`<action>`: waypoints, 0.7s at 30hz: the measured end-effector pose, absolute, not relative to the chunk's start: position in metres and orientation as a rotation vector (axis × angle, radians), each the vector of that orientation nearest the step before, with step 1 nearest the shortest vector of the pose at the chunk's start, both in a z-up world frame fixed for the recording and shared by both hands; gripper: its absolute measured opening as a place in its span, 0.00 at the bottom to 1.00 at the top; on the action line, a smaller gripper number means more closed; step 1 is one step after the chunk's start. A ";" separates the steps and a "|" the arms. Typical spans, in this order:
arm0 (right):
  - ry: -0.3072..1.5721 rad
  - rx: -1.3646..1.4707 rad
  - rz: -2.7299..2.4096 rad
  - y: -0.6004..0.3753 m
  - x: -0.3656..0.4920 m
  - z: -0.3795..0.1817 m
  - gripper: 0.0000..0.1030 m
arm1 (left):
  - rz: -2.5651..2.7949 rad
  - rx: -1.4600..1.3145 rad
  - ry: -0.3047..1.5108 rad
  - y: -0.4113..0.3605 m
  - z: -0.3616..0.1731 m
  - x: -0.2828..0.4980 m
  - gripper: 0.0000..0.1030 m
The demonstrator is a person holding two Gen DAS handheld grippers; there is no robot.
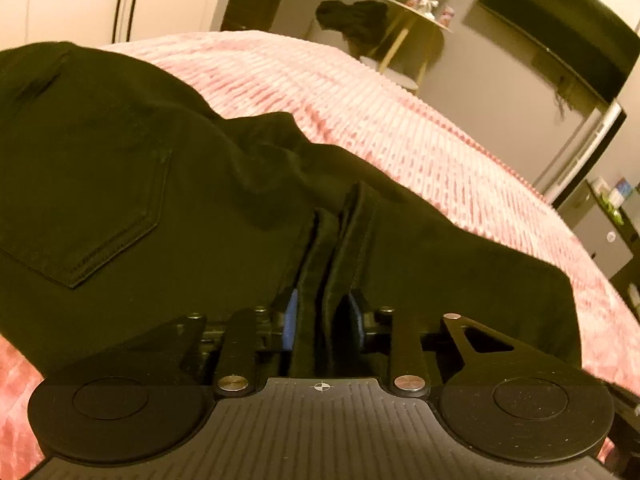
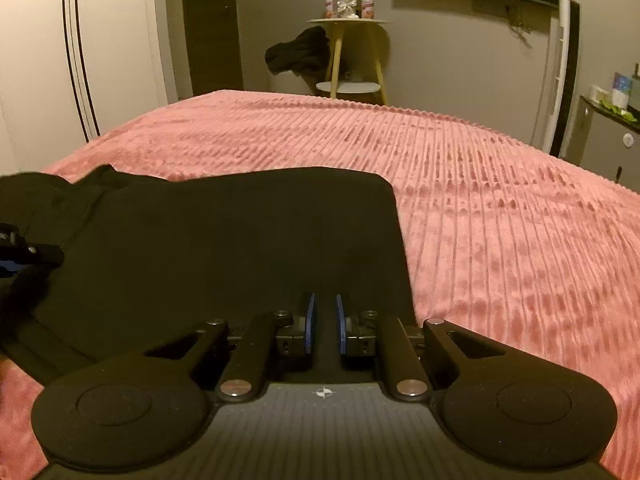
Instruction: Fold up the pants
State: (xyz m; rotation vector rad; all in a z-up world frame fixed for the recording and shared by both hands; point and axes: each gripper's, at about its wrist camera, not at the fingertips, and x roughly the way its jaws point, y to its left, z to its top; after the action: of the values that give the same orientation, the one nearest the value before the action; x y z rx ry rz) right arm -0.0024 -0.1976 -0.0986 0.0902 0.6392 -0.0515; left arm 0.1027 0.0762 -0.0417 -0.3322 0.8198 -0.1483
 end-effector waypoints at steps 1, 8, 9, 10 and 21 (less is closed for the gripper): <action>0.634 0.100 -0.035 -0.194 -0.005 -0.097 0.11 | -0.149 -0.338 0.813 0.078 -0.041 0.102 0.13; 0.641 -0.030 -0.004 -0.162 -0.006 -0.102 0.11 | -0.164 -0.368 0.775 0.082 -0.037 0.097 0.09; 0.638 -0.031 -0.007 -0.162 -0.007 -0.102 0.11 | -0.170 -0.378 0.758 0.084 -0.034 0.095 0.08; 0.634 -0.017 -0.011 -0.163 -0.007 -0.101 0.11 | -0.174 -0.387 0.736 0.085 -0.032 0.092 0.07; 0.564 0.090 -0.097 -0.187 0.012 -0.089 0.11 | -0.079 -0.326 0.663 0.085 -0.026 0.091 0.54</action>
State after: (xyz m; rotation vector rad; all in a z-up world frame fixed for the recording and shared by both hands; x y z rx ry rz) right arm 0.0116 -0.1875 -0.0891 0.0902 0.5643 -0.0973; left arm 0.0909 0.0849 -0.0258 -0.3256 0.6626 -0.0795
